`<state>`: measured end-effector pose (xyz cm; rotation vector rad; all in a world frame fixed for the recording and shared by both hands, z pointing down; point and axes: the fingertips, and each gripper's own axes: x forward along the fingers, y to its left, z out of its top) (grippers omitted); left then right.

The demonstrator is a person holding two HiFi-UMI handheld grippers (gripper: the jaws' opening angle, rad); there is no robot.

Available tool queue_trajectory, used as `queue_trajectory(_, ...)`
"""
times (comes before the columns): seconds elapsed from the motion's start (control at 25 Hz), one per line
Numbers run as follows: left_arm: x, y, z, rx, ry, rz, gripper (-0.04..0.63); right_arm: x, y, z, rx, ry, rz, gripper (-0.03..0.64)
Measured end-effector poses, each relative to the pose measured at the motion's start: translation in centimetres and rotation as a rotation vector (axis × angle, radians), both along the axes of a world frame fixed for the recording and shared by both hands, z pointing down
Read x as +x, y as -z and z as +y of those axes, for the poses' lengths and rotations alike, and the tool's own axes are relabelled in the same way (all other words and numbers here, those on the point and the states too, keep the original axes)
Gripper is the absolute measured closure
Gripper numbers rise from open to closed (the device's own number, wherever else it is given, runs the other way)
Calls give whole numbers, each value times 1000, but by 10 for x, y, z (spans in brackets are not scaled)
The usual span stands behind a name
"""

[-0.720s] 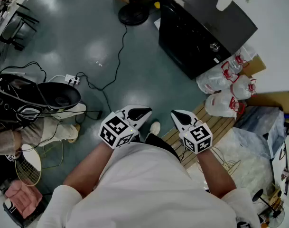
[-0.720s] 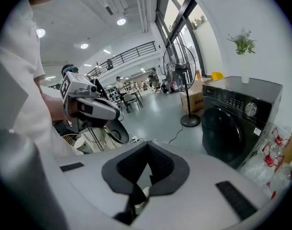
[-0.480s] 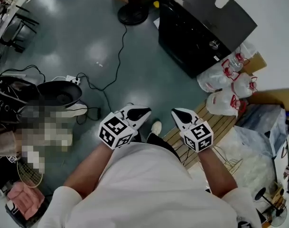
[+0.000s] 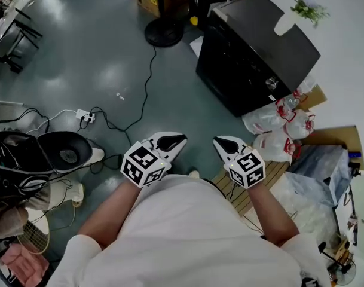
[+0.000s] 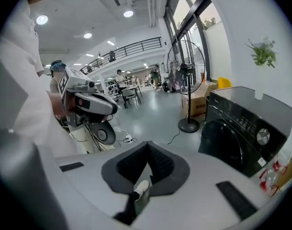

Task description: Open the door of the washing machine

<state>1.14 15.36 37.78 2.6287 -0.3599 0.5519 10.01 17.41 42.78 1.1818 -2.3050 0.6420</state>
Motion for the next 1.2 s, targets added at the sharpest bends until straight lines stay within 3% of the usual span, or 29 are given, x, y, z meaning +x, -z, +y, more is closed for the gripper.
queue_trajectory(0.08,-15,0,-22,2,5,2,574,-8,1,-27,4,14,27,594)
queue_trajectory(0.12,-22,1,-33,5,5,4,574,-11,1,-41,6,20,38,548)
queue_trajectory(0.24,-45,-3,-65,21,-3,2,574,-19,-8,-88,19,48,100,549)
queue_trajectory(0.48,-68,-19,-117,-21,61,-1,574,-4,-45,-185,5,176,360,537)
queue_trajectory(0.68,-64,-31,-170,-38,164,-3,574,34,-95,-292,-19,256,545,518)
queue_trajectory(0.88,-48,-27,-220,-58,253,-9,574,83,-152,-391,-102,314,720,517)
queue_trajectory(1.2,-21,-43,-275,-100,320,-31,574,136,-240,-487,-211,348,898,491)
